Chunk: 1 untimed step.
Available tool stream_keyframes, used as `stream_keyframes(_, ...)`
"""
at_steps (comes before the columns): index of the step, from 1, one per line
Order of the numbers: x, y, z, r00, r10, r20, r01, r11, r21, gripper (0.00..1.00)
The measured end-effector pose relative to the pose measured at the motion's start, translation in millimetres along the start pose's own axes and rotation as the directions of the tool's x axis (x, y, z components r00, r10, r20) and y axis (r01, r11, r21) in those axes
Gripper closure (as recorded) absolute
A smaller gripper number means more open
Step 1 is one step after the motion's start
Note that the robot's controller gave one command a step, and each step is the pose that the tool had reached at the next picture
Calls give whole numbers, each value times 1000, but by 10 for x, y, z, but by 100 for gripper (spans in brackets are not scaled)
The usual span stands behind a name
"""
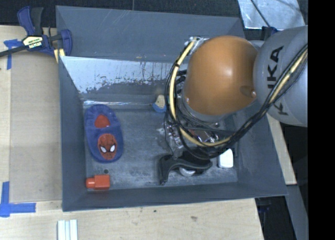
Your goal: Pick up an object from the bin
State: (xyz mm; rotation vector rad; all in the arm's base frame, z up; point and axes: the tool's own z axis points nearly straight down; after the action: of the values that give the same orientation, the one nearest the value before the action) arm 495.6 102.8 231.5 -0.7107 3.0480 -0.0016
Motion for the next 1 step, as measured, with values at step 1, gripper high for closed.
stream_keyframes(1,-273,-185,437,998,-62,-8,62,998,-3,100)
